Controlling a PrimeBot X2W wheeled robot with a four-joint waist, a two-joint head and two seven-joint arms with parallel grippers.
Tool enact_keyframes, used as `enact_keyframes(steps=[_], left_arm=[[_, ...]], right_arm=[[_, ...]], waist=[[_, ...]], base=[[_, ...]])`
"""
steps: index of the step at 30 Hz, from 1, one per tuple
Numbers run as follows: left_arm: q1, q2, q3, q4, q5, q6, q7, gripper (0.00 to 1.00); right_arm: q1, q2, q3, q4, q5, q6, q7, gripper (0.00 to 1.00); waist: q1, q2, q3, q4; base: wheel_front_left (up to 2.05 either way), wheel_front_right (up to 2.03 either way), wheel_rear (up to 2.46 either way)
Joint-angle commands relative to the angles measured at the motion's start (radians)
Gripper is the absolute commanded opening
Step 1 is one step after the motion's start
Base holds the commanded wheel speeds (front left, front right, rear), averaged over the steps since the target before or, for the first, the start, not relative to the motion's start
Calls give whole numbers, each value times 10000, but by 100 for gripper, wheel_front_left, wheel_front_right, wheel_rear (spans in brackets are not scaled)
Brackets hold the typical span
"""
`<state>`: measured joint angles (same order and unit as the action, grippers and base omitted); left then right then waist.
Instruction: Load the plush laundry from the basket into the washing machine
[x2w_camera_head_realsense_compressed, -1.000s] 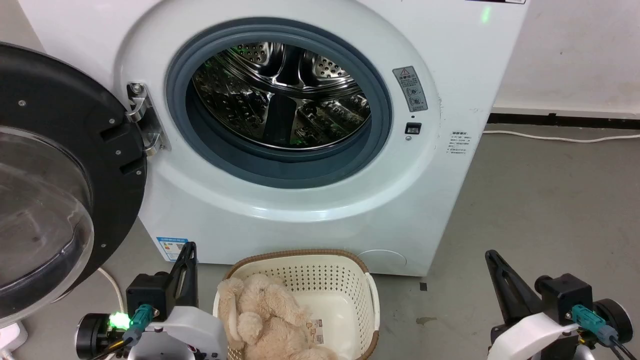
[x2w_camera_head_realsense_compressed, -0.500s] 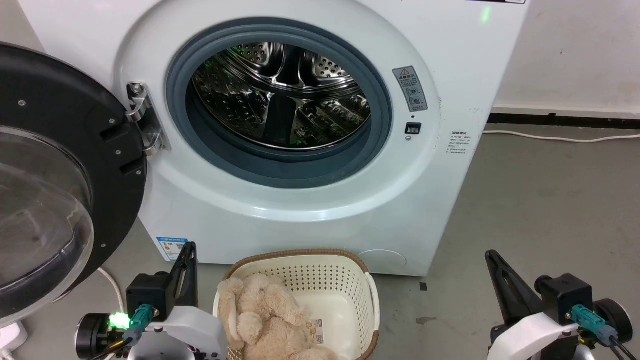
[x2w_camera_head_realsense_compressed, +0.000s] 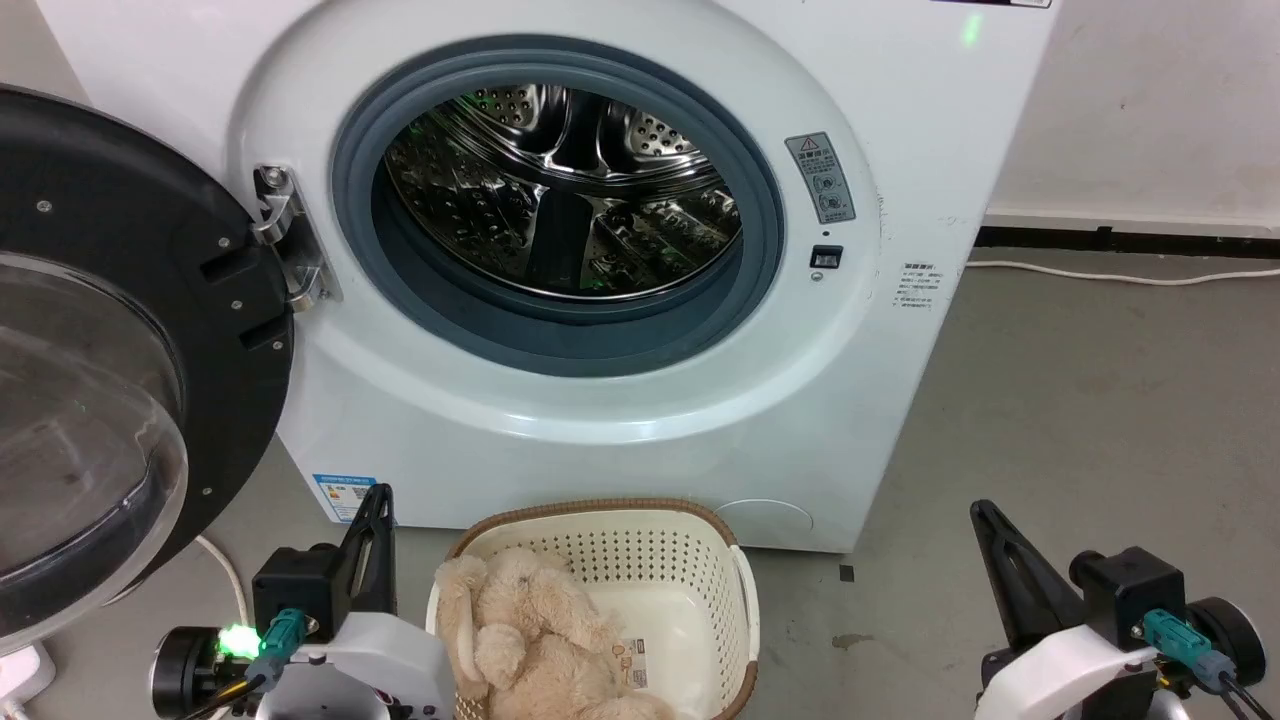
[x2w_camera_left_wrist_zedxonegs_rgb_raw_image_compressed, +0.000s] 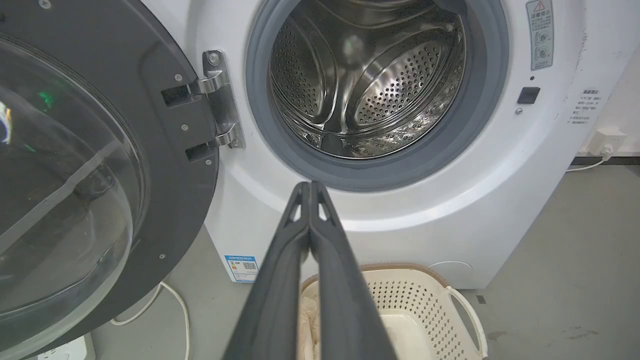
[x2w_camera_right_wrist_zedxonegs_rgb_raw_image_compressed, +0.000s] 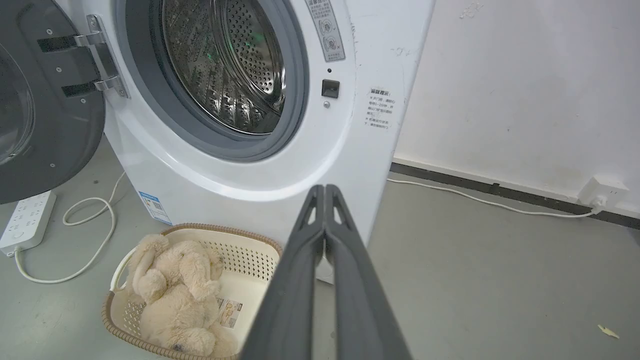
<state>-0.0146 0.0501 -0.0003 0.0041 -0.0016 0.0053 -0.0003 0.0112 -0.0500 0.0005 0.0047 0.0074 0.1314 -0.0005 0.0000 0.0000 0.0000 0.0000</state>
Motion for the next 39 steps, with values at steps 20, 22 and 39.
enact_keyframes(steps=[20,22,39], left_arm=[[54,0,-196,105,-415,77,-222,100],[55,0,-232,136,-494,91,-264,100],[-539,54,-603,970,-1255,153,-249,100]], right_arm=[[116,0,4,78,400,1,-222,100],[128,0,0,90,470,1,-264,100],[-2,-1,-24,63,1063,0,-618,100]], waist=[[0,0,17,-3],[0,0,33,-6],[0,0,625,-167]], base=[[0,0,0],[0,0,0],[0,0,0]])
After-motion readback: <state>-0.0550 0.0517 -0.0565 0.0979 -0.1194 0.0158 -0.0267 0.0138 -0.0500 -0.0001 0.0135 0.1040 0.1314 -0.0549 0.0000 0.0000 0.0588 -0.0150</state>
